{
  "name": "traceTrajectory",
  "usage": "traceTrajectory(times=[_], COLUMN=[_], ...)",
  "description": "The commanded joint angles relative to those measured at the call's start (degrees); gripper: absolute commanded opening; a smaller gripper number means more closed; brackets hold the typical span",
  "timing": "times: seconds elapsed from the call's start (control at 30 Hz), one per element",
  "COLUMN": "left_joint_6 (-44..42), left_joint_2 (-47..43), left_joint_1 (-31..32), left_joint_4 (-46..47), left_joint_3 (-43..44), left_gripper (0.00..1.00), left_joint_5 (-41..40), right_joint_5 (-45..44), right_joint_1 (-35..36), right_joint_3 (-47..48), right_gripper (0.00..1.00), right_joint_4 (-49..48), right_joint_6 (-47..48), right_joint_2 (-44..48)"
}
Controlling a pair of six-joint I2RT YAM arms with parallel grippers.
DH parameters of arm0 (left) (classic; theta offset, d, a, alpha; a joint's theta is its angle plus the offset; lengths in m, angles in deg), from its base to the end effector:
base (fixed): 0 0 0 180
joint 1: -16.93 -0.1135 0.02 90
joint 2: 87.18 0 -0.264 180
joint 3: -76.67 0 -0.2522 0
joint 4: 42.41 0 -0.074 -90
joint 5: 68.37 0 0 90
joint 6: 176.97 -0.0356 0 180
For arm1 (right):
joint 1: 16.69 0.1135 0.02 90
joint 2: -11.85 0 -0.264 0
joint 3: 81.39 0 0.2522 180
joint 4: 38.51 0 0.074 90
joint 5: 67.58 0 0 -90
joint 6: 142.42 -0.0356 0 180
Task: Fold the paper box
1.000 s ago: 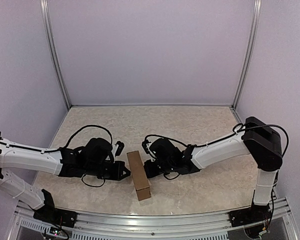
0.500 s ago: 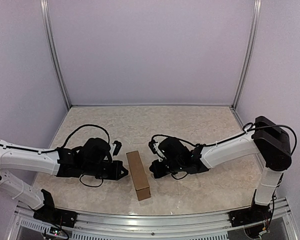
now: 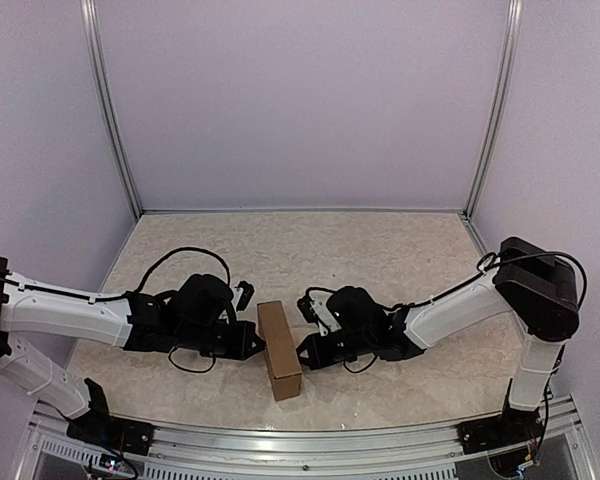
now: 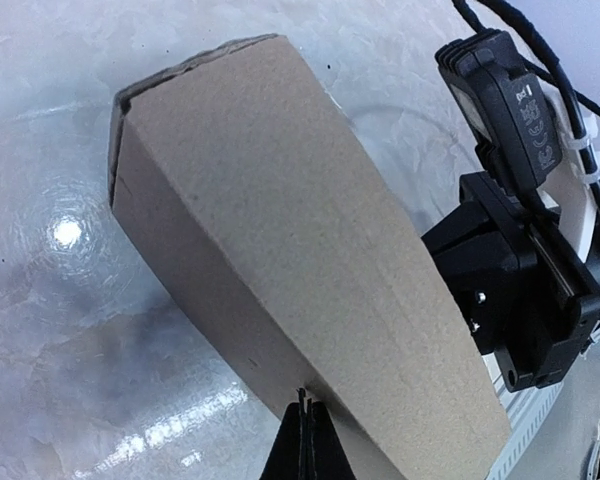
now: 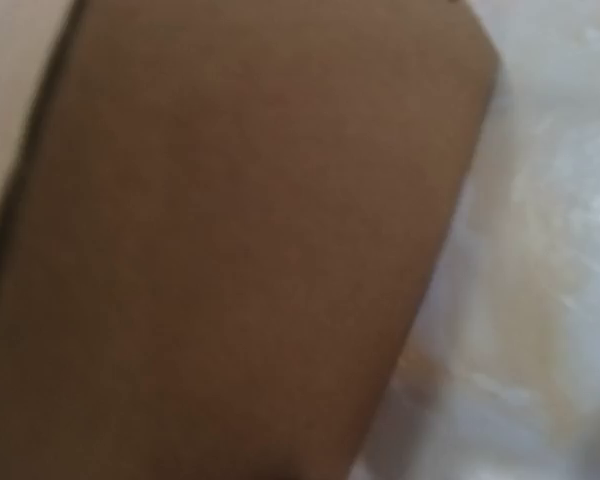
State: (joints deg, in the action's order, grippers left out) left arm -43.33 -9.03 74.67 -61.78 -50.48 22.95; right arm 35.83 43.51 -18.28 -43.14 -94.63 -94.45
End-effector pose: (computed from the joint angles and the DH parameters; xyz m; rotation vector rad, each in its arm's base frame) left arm 0.1443 -0.2302 0.1870 0.3227 2.5101 -0.8362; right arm 0.1732 0.3190 0.1266 -0.5344 2.4641 1.1305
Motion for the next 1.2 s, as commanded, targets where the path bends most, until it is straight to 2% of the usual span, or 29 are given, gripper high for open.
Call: traceTrajectory(times=[0.0, 0.27, 0.73, 1.17], left_joint_6=[-0.6, -1.0, -1.8, -2.4], left_joint_2=[1.9, 3.0, 5.3, 9.1], left_joint_1=[0.7, 1.0, 1.4, 1.7], left_joint_4=[0.6, 0.7, -0.3, -0.5], left_joint_3=[2.2, 3.8, 7.5, 10.9], left_gripper=[0.0, 0.0, 0.0, 0.0], left_joint_5=[0.8, 1.5, 2.8, 3.6], right_joint_5=[2.9, 4.2, -5.2, -11.5], right_joint_1=[-0.2, -0.2, -0.6, -2.4], right_joint_3=[-0.8, -0.2, -1.4, -6.4], right_gripper=[0.0, 0.0, 0.0, 0.0], right_joint_4=[-5.6, -10.0, 0.3, 4.7], right_joint_6=[-4.2, -7.6, -2.3, 1.6], right_joint_2=[-2.9, -6.3, -3.2, 3.4])
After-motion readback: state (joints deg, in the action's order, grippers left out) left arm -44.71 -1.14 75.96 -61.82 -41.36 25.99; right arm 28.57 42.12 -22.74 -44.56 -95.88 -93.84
